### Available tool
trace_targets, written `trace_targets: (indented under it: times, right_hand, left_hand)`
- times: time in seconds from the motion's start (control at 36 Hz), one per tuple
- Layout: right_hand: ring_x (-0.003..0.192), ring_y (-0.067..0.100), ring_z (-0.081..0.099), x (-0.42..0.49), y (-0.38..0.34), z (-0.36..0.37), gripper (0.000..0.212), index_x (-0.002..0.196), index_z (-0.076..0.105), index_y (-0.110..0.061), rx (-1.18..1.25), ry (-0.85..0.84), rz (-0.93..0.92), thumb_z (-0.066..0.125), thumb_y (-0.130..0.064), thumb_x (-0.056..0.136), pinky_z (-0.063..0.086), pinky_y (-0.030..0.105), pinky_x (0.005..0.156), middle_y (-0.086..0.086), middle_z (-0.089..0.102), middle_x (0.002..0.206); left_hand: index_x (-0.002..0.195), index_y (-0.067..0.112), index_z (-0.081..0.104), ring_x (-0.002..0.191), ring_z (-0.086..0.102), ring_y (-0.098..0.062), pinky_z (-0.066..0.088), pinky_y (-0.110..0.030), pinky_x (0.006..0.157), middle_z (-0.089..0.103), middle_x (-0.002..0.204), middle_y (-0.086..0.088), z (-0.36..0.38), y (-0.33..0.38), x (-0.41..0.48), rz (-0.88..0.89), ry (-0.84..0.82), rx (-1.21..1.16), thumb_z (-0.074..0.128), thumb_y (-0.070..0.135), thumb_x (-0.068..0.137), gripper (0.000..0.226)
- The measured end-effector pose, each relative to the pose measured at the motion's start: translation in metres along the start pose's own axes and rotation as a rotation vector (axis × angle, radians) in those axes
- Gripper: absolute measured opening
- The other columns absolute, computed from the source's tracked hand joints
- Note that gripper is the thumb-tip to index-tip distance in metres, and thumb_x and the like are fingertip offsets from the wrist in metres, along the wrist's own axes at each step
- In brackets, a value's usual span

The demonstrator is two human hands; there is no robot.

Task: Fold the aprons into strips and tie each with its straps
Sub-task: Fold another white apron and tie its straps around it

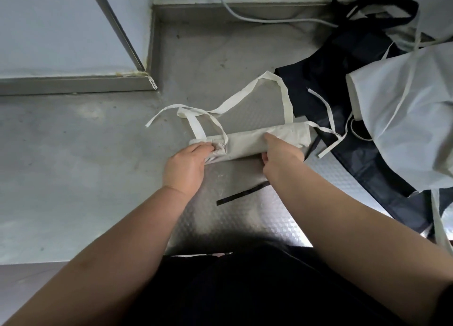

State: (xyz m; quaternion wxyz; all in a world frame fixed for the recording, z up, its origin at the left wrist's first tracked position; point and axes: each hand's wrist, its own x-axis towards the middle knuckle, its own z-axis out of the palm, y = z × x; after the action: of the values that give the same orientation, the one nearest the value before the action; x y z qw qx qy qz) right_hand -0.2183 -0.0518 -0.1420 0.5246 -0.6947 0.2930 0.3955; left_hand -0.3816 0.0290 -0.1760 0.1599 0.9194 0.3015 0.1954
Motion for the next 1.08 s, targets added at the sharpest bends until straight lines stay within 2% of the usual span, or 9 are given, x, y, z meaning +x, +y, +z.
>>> trace_targets:
  times: [0.08,0.22,0.36,0.42,0.53,0.64,0.86,1.0,1.08]
  right_hand:
    - [0.066,0.015,0.053,0.004,0.001,0.002,0.053,0.105,0.048,-0.013,0.048,0.071,-0.031,0.082,-0.031,0.068,0.047,0.026,0.064,0.0,0.054,0.079]
    - [0.058,0.017,0.048,0.008,0.001,-0.004,0.034,0.1,0.052,-0.017,-0.066,-0.014,-0.243,0.075,-0.023,0.076,0.043,0.028,0.055,0.002,0.056,0.081]
    - [0.077,0.024,0.042,0.015,0.014,-0.009,0.014,0.096,0.05,-0.008,-0.891,-0.021,-1.072,0.047,0.0,0.085,0.028,0.028,0.065,0.007,0.047,0.089]
    - [0.067,0.031,0.049,0.018,0.022,-0.011,0.02,0.094,0.056,-0.001,-1.139,-0.012,-1.328,0.045,0.007,0.079,0.03,0.031,0.057,0.015,0.05,0.083]
    - [0.044,0.028,0.052,0.026,0.033,-0.012,0.033,0.086,0.068,-0.003,-1.334,0.062,-1.659,0.038,-0.007,0.073,0.039,0.026,0.04,0.015,0.054,0.065]
    - [0.046,0.029,0.053,0.029,0.034,-0.019,0.046,0.107,0.07,-0.004,-1.436,0.007,-1.742,0.036,-0.009,0.076,0.045,0.029,0.043,0.017,0.055,0.068]
    - [0.045,0.029,0.054,0.025,0.025,-0.021,0.048,0.107,0.07,-0.004,-1.639,-0.059,-1.798,0.035,-0.019,0.076,0.047,0.031,0.043,0.017,0.058,0.075]
    - [0.04,0.027,0.051,0.018,0.028,-0.02,0.044,0.111,0.068,-0.003,-1.681,0.01,-1.668,0.04,-0.013,0.078,0.044,0.029,0.04,0.018,0.057,0.077]
    - [0.085,0.035,0.059,0.012,0.019,-0.017,0.051,0.142,0.036,-0.006,-1.901,-0.042,-1.517,0.045,-0.011,0.092,0.048,0.039,0.073,0.019,0.048,0.114]
  left_hand:
    - [0.095,0.012,0.074,0.068,0.07,-0.022,0.054,-0.027,0.054,0.073,0.093,-0.003,-0.001,-0.003,0.0,-0.002,-0.011,-0.013,0.037,0.016,0.074,0.042]
    - [0.099,0.013,0.073,0.072,0.07,-0.023,0.054,-0.027,0.057,0.073,0.097,-0.002,-0.002,-0.005,-0.001,-0.002,-0.014,-0.03,0.037,0.016,0.077,0.043]
    - [0.099,0.011,0.073,0.073,0.069,-0.024,0.055,-0.028,0.059,0.072,0.1,-0.002,0.002,-0.004,-0.004,0.023,-0.002,-0.011,0.04,0.01,0.076,0.04]
    - [0.1,0.011,0.072,0.077,0.069,-0.023,0.054,-0.026,0.062,0.071,0.103,-0.002,0.005,-0.006,-0.006,0.033,-0.005,0.014,0.042,0.008,0.077,0.039]
    - [0.107,0.01,0.071,0.081,0.07,-0.021,0.056,-0.026,0.068,0.071,0.109,-0.002,0.01,-0.01,-0.009,0.041,0.0,0.047,0.044,0.007,0.079,0.039]
    - [0.107,0.009,0.072,0.084,0.071,-0.02,0.056,-0.027,0.07,0.071,0.108,-0.004,0.014,-0.009,-0.011,0.053,0.028,0.074,0.046,0.006,0.079,0.038]
    - [0.103,0.006,0.072,0.095,0.069,-0.018,0.054,-0.026,0.079,0.071,0.107,-0.007,0.015,-0.002,-0.009,0.052,0.022,0.131,0.042,0.005,0.078,0.04]
    - [0.104,0.004,0.072,0.098,0.069,-0.022,0.054,-0.029,0.081,0.07,0.109,-0.009,0.013,-0.005,-0.011,0.104,0.008,0.136,0.042,0.003,0.08,0.039]
    - [0.101,0.007,0.073,0.095,0.07,-0.02,0.056,-0.027,0.074,0.071,0.106,-0.006,0.01,-0.002,-0.008,0.072,-0.054,0.156,0.04,0.006,0.076,0.042]
